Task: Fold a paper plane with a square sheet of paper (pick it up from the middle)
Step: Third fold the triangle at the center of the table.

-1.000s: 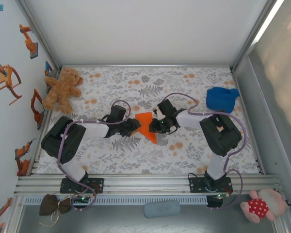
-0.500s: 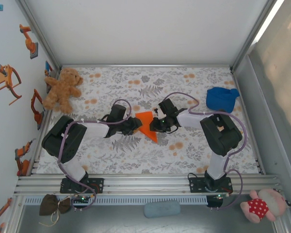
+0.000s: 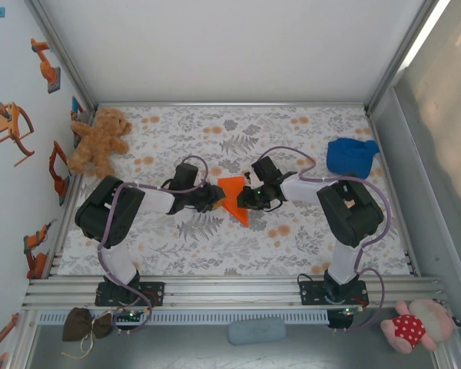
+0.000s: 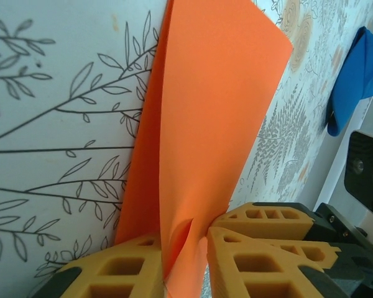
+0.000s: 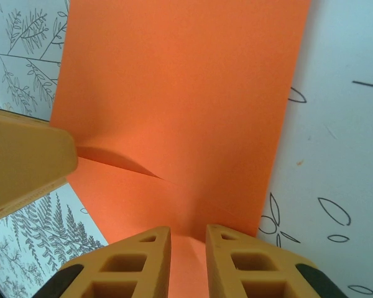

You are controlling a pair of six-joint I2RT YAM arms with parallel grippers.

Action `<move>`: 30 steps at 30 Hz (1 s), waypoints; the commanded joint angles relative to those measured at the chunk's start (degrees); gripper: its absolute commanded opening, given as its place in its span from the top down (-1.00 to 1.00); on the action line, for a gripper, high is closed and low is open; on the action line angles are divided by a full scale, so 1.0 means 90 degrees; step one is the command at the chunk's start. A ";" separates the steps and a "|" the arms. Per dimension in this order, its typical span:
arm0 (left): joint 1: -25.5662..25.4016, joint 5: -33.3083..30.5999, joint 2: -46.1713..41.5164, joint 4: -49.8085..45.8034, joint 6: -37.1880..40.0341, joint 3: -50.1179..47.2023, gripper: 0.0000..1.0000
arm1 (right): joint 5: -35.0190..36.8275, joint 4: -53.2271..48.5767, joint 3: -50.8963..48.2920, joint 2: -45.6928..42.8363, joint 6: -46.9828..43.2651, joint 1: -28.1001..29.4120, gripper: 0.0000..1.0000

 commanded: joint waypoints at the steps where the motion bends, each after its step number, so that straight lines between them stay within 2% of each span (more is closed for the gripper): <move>1: 0.0026 0.0162 0.0062 -0.0073 0.0096 0.0170 0.58 | -0.0062 0.0098 -0.0081 -0.0075 -0.0052 -0.0040 0.56; 5: 0.0035 0.0159 0.0053 -0.0110 0.0106 0.0187 0.71 | 0.0097 0.0055 -0.0059 -0.0289 -0.0156 -0.0040 0.53; 9: 0.0035 0.0094 -0.0031 -0.0139 0.0069 0.0218 0.90 | 0.0482 -0.0085 -0.0103 -0.0653 -0.0343 -0.0040 0.39; 13: 0.0026 -0.0061 -0.0192 -0.0235 -0.0057 0.0231 0.91 | 0.1004 -0.0225 -0.0287 -0.1175 -0.0634 -0.0031 0.25; 17: -0.0016 -0.0326 -0.0405 -0.0647 -0.0094 0.0352 0.91 | 0.1893 -0.0280 -0.0620 -0.1843 -0.0957 0.0088 0.13; 23: -0.0156 -0.0779 -0.0534 -0.1571 -0.0167 0.0705 0.90 | 0.2994 -0.0292 -0.0918 -0.2422 -0.1488 0.0717 0.12; 30: -0.0245 -0.0938 -0.0475 -0.1999 -0.0450 0.0924 0.90 | 0.3766 -0.0026 -0.0833 -0.2049 -0.1706 0.1610 0.13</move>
